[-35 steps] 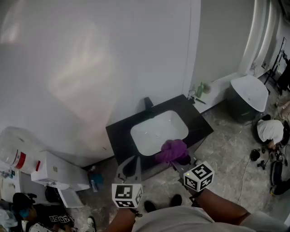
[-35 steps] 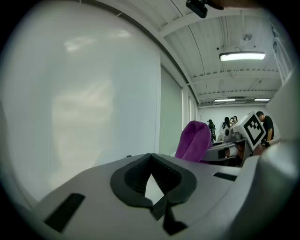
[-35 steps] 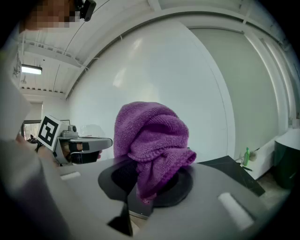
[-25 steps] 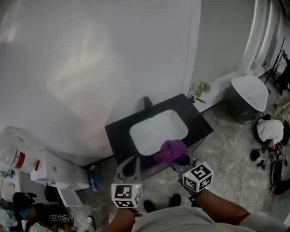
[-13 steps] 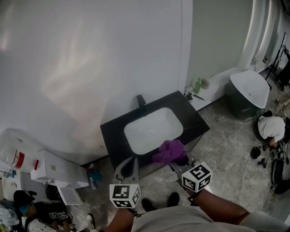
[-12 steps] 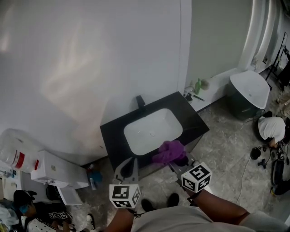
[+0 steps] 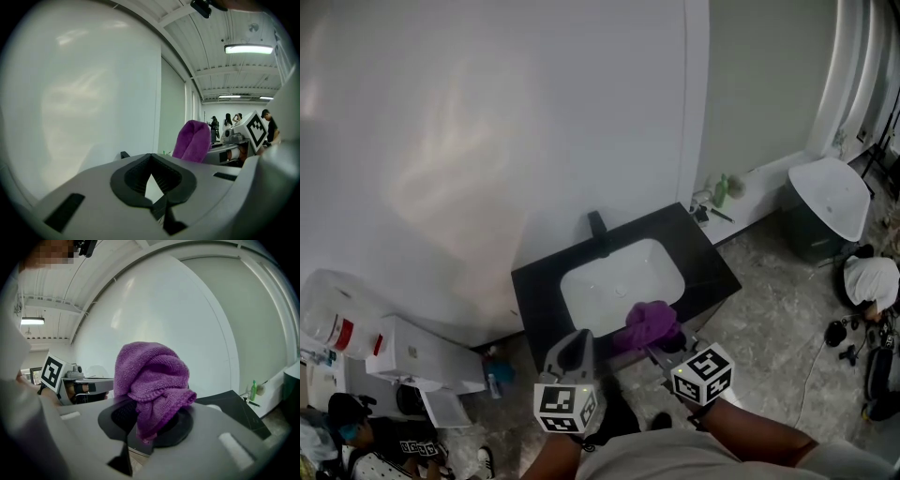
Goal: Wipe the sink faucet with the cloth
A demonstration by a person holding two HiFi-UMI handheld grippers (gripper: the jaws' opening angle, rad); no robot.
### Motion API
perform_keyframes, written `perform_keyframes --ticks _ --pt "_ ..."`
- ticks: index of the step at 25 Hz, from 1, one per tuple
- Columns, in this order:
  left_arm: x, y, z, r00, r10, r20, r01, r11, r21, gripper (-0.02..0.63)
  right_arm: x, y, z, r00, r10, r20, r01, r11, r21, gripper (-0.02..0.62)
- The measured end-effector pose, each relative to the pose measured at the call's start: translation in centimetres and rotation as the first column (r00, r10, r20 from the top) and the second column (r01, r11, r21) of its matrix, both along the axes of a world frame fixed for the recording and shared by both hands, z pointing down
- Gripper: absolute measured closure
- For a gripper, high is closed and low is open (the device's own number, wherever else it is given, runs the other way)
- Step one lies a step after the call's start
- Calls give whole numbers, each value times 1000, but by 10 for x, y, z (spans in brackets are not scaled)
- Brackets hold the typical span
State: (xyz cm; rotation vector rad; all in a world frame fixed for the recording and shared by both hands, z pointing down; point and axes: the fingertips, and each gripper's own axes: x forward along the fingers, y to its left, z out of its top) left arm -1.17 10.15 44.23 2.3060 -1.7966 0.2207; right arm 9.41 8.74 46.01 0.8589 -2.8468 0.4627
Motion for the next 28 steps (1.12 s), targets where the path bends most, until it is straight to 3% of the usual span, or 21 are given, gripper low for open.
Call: perform_keyframes --ticks 12,16,24,28 --pt "-78 -191 25 992 89 -87 -92 995 -28 599 -91 -170 23 997 30 -69 -33 998 -44 529" --pt "-92 -240 44 988 139 -70 -144 987 -74 600 -113 -222 32 997 58 -54 -62 995 -76 529" --pt "-86 -282 82 976 138 -168 -165 974 -158 599 -130 -333 89 993 5 -122 -17 995 -100 529" --pt "-94 -287 84 979 78 -188 -112 978 -178 599 -173 -420 115 975 -49 -216 36 997 -61 529"
